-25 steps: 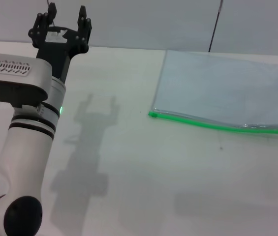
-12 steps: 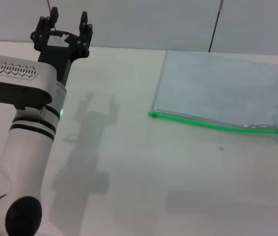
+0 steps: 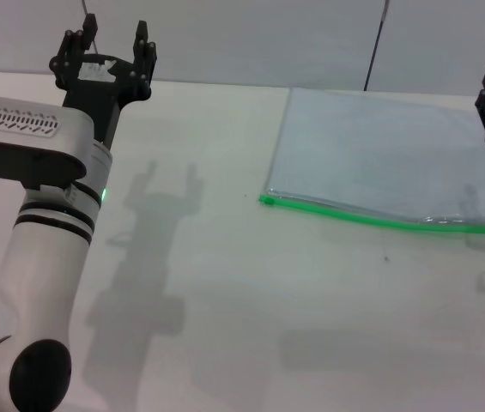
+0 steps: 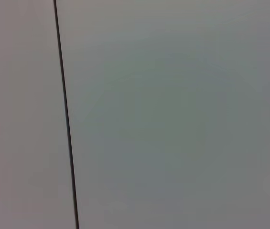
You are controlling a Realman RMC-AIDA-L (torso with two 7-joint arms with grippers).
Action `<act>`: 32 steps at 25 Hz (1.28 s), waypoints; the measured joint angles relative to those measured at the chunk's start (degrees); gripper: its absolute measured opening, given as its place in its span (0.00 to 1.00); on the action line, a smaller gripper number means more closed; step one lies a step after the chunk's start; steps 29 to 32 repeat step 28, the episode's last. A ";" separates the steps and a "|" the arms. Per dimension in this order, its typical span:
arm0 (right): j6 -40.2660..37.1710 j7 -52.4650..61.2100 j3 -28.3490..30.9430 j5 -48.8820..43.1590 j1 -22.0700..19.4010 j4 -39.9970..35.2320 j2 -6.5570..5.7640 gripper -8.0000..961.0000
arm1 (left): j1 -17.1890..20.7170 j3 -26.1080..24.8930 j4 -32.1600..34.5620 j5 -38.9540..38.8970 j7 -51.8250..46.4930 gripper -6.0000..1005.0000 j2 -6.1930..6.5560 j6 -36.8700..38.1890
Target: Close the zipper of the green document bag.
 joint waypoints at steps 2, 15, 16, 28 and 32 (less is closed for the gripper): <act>-0.08 -0.05 -0.33 0.03 0.18 0.03 0.00 0.69 | -0.28 0.04 0.63 0.10 -1.37 0.62 -0.02 -0.08; 0.48 -0.12 -1.80 2.72 1.22 0.15 -0.18 0.69 | -0.80 0.11 0.93 0.30 -2.40 0.62 -0.01 0.01; 0.49 -0.11 -1.93 2.72 1.28 0.15 -0.18 0.69 | -0.83 0.11 0.94 0.30 -2.35 0.62 -0.01 0.01; 0.58 -0.11 -2.07 2.76 1.50 0.70 -0.18 0.69 | -1.44 0.79 1.60 0.12 -2.53 0.62 0.00 -0.30; 0.58 -0.11 -2.07 2.76 1.50 0.70 -0.18 0.69 | -1.44 0.79 1.60 0.12 -2.53 0.62 0.00 -0.30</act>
